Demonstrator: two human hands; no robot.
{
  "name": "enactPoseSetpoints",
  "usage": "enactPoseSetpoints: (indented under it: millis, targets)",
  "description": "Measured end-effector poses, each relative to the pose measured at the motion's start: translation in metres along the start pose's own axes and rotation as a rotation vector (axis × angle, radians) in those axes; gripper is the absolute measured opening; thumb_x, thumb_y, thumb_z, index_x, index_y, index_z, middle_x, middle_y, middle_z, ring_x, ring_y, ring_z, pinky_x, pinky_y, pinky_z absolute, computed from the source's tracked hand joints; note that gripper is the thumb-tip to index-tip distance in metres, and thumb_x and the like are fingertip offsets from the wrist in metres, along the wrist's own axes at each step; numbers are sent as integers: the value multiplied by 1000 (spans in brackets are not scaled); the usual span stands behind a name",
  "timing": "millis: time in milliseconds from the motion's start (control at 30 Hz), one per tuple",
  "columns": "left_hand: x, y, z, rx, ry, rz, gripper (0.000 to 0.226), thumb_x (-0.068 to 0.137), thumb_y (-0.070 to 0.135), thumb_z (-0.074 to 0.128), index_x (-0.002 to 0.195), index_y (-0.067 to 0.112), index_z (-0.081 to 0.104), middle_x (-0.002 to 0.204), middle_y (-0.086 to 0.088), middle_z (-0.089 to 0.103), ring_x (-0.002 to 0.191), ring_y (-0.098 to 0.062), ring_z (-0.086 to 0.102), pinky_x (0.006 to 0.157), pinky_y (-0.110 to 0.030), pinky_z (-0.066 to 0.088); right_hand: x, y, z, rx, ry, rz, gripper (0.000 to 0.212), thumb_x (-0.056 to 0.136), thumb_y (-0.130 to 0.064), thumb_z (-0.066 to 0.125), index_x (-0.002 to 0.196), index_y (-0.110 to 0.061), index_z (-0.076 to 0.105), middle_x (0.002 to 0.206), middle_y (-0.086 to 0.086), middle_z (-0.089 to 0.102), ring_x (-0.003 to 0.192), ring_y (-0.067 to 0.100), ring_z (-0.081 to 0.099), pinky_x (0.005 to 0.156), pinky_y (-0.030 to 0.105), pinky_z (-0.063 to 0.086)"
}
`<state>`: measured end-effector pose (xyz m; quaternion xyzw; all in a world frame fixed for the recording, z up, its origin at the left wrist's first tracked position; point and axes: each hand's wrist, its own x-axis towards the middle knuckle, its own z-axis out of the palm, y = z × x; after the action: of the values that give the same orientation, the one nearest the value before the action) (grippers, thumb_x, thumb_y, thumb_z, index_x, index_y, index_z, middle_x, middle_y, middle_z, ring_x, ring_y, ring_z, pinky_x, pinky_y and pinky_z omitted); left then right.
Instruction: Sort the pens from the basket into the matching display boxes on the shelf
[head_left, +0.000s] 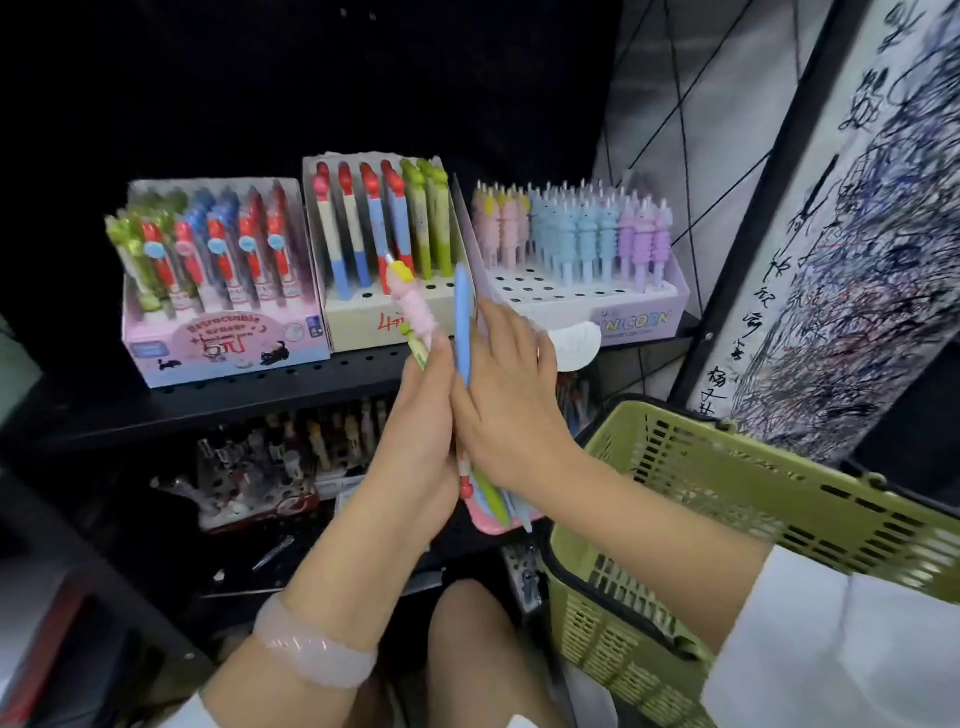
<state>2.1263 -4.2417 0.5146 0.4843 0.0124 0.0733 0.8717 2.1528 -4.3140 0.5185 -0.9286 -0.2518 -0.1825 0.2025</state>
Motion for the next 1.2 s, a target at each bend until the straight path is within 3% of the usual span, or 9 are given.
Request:
enactPoseSetpoints:
  millis: [200,367,500,633,767,900,1033,1100,1200]
  targets:
    - [10,15,-23,173,57,-37,58,92,57,28,139,25,40,124,6,53,104,-9,53,77,-25,47,12,-30,20,417,97,97,47,98,-40,30,140,-20,31,130,1,45,118,19,44,95,42,40]
    - [8,15,-29,45,134,63,32,94,46,41,109,25,60,78,13,69,80,1,66,66,-17,51,12,-41,30,647,329,-7,41,97,-31,37,138,-28,32,120,-9,40,104,0,43,83,10,38]
    - [13,19,-40,88,127,-5,35,99,38,33,114,15,55,79,9,59,57,4,61,48,-13,49,14,-45,34,568,431,-109,27,94,-23,40,109,-13,60,101,-1,53,92,14,54,77,23,44]
    - [16,22,-46,-23,204,-61,35,99,35,40,118,13,58,75,2,68,74,-9,68,58,-22,51,18,-38,29,390,300,-195,27,87,-7,44,104,-6,66,99,8,62,86,27,59,74,38,49]
    - [20,25,-55,2,271,-93,33,100,35,38,117,15,58,84,-1,65,80,-12,67,64,-25,51,24,-28,18,119,49,-427,39,83,3,54,120,-6,60,107,12,62,93,30,61,66,41,54]
    - [17,30,-58,95,240,-89,37,100,36,34,110,9,57,76,-11,56,64,-21,56,60,-35,51,39,-20,6,-149,4,-608,39,69,6,69,107,-3,63,85,13,61,73,30,60,44,37,48]
    - [13,36,-58,155,174,-25,34,98,39,37,100,10,55,67,-7,52,48,-16,47,41,-24,41,55,-8,-1,-275,17,-705,28,69,4,68,95,-5,64,81,12,59,70,28,58,43,30,37]
    - [12,41,-59,165,138,6,30,98,39,38,98,13,54,64,-4,52,46,-13,46,39,-23,39,63,-3,-1,-197,47,-634,20,76,5,63,93,-4,63,84,12,61,72,29,59,48,33,45]
    - [17,46,-71,264,190,61,24,98,37,37,97,16,50,72,-6,54,46,-10,47,40,-23,40,83,-3,3,185,144,-221,4,93,-16,54,93,-13,56,89,2,61,79,23,62,64,35,49]
